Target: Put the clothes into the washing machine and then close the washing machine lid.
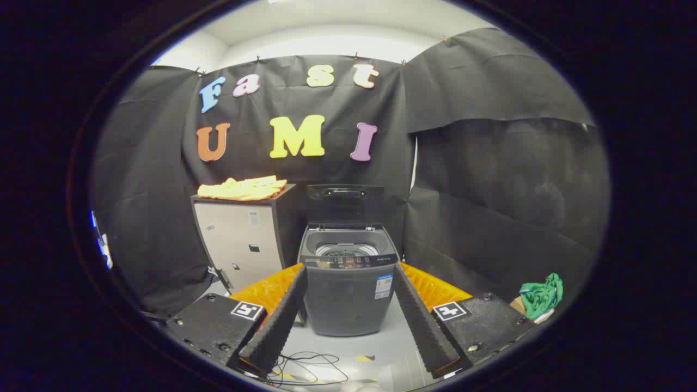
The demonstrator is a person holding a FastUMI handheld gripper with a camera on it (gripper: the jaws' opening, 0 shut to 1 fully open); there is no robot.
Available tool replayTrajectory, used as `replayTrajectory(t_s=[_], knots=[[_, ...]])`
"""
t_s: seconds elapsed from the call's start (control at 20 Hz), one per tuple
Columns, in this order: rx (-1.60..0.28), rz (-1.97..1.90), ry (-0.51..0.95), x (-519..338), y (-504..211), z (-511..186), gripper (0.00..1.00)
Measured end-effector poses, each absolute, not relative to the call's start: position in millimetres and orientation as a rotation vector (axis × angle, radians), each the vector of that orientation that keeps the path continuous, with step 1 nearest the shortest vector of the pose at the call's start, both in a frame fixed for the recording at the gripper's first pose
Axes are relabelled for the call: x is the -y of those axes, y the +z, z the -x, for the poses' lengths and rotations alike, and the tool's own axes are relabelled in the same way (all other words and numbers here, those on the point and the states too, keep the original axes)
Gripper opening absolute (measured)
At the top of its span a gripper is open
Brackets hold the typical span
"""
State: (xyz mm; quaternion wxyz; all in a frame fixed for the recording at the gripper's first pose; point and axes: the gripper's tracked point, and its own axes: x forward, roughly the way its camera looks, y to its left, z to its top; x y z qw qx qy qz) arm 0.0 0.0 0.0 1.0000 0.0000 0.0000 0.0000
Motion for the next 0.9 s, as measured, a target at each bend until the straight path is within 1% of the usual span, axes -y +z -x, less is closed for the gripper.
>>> replayTrajectory(t_s=[0.25, 0.6, 0.9], knots=[[0.018, -0.001, -0.001, -7, 10, 3, 0.98], [0.011, 0.010, 0.017, -13, 7, 6, 0.98], [0.004, 0.002, 0.006, -14, 8, 3, 0.98]])
